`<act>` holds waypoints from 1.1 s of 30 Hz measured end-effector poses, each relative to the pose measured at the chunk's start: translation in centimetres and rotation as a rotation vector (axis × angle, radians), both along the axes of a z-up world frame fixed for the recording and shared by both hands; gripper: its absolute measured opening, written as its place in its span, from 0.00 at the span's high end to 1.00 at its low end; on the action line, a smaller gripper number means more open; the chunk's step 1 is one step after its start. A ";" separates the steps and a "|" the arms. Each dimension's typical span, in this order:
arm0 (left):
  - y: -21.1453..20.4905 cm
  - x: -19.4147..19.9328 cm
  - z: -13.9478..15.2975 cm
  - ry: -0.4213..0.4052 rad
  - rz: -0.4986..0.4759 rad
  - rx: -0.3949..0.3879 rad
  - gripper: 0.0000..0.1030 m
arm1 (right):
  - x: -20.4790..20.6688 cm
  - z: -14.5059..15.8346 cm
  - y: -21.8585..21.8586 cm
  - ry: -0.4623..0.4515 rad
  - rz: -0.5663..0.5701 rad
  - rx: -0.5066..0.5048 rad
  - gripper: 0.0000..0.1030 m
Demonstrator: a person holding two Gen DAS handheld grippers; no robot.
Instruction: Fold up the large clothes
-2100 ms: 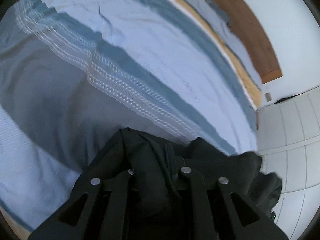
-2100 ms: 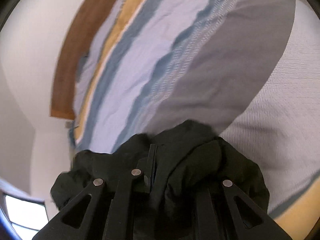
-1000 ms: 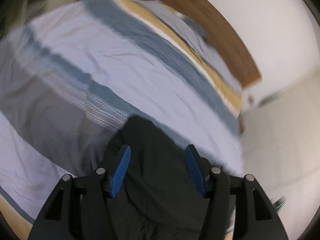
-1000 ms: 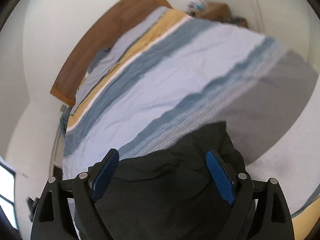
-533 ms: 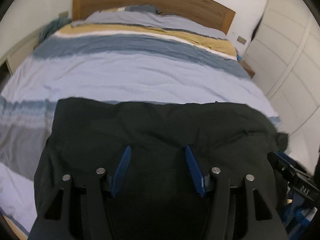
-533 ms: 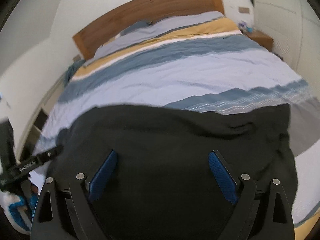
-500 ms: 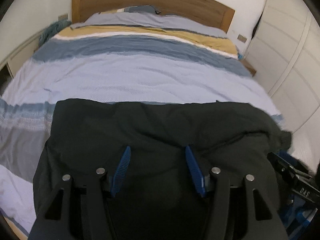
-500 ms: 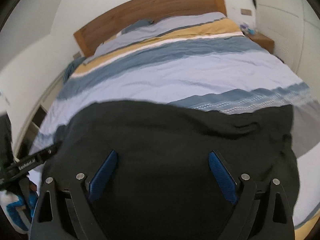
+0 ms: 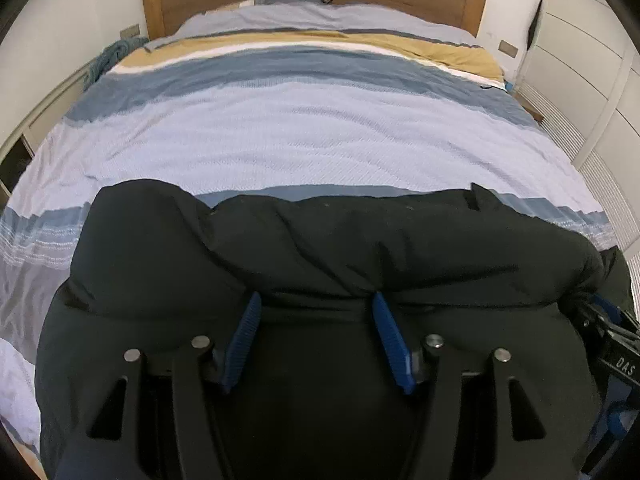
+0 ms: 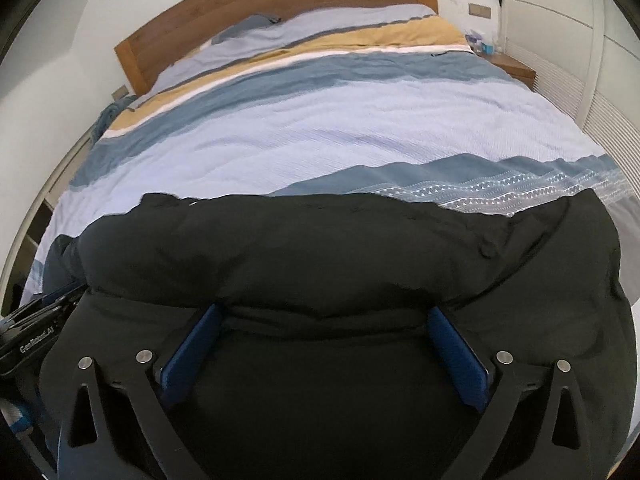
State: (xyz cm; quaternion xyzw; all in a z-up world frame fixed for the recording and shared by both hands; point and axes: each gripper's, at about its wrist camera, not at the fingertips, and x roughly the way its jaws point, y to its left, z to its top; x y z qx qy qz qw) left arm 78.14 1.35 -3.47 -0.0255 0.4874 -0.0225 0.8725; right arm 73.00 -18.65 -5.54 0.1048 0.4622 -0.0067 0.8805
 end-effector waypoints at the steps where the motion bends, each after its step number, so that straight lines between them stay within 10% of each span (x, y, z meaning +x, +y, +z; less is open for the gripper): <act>1: 0.5 0.2 -0.1 0.008 0.003 -0.005 0.43 | 0.2 -0.2 -0.3 0.006 0.000 -0.002 0.01; 6: 5.0 1.1 -0.9 0.058 0.078 0.024 0.43 | 0.7 -0.6 -2.2 0.018 -0.011 -0.041 0.01; 15: 15.7 0.3 -2.0 0.133 0.211 0.312 0.43 | 0.5 -0.4 -8.0 0.087 -0.105 -0.169 0.01; 23: 26.2 -6.8 1.4 0.074 0.388 0.257 0.43 | -6.3 4.8 -14.7 0.035 -0.157 -0.193 0.01; 33: 28.0 -14.9 3.2 0.035 0.434 0.153 0.43 | -14.5 6.5 -16.9 0.046 -0.210 -0.164 0.00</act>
